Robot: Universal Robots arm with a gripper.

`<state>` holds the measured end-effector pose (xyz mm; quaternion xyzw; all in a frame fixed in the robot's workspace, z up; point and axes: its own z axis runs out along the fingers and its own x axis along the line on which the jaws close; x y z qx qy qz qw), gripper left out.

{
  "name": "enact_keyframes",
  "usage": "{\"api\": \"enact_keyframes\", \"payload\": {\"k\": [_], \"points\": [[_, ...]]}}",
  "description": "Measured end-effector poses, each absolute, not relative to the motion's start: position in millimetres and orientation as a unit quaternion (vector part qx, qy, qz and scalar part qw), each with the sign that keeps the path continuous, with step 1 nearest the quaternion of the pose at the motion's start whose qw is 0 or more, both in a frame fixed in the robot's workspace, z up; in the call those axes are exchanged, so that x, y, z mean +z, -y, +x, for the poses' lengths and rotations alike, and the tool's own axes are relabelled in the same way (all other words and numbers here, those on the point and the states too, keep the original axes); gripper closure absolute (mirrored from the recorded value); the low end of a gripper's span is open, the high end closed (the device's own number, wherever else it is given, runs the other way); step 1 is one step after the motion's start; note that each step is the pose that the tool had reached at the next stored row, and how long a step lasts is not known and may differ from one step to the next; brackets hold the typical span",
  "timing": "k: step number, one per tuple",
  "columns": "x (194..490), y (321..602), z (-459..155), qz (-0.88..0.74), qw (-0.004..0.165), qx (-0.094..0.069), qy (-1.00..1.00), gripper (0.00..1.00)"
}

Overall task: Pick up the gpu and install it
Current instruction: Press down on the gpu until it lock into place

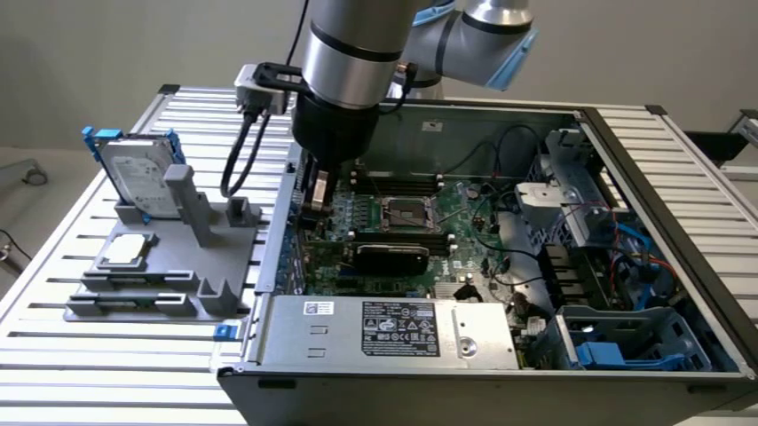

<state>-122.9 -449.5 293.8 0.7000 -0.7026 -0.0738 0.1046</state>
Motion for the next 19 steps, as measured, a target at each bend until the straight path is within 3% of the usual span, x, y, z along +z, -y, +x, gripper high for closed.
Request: {"api": "enact_keyframes", "payload": {"k": [19], "points": [[300.2, 449.4, -105.2, 0.699, 0.106, -0.073, 0.703, 0.89]]}}
